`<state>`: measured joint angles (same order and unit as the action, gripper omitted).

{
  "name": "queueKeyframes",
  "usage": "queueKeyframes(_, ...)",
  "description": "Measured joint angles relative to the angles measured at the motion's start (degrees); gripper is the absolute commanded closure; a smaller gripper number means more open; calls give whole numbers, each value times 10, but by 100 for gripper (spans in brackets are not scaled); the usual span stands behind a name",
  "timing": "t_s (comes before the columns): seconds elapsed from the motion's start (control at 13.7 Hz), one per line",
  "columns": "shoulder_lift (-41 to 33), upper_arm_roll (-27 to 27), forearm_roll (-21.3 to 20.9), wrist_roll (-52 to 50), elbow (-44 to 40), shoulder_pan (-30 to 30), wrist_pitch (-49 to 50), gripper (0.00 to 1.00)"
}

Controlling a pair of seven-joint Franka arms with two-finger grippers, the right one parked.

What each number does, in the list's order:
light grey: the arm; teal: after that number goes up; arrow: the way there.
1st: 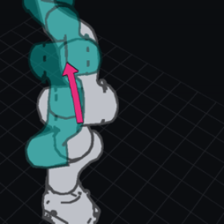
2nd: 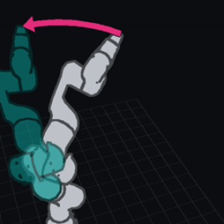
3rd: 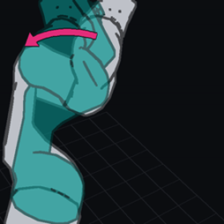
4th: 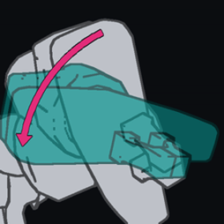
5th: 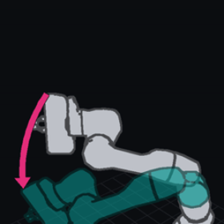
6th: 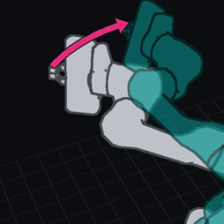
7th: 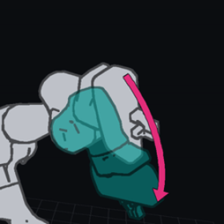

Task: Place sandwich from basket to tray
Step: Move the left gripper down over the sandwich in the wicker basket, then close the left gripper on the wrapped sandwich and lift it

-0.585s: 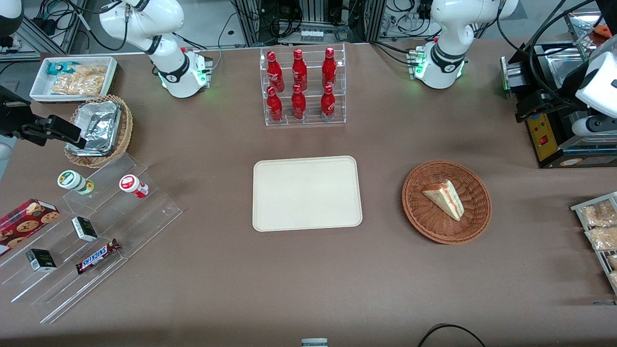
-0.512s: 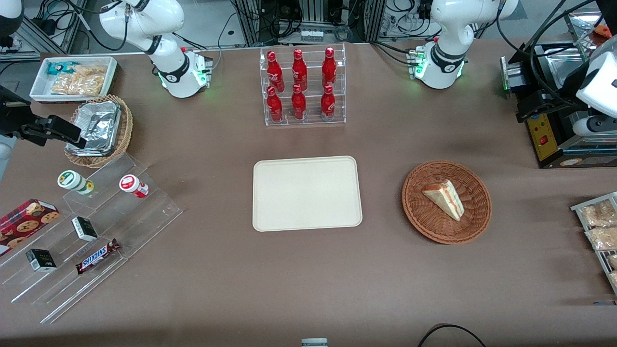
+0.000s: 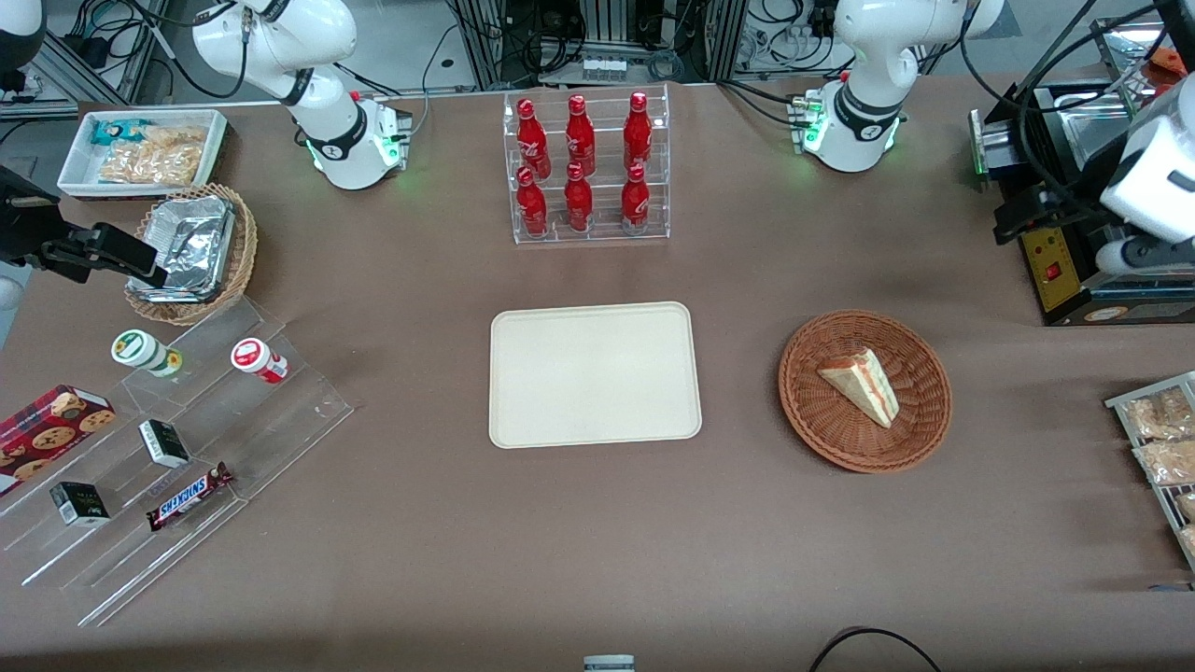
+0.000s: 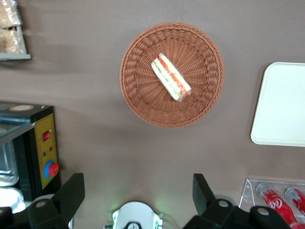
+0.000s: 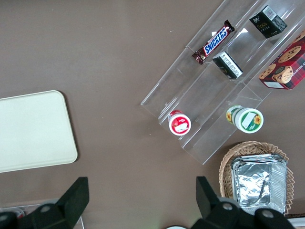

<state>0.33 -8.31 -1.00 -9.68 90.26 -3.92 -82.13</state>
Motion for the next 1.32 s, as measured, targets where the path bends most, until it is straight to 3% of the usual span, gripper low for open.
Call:
queueKeyframes(0.29,16,-33,-1,-119,167,1,-226,0)
queueKeyframes(0.73,18,-59,-2,-422,350,2,-484,0)
queueKeyframes(1.32,92,-62,-2,-482,386,1,-571,0)
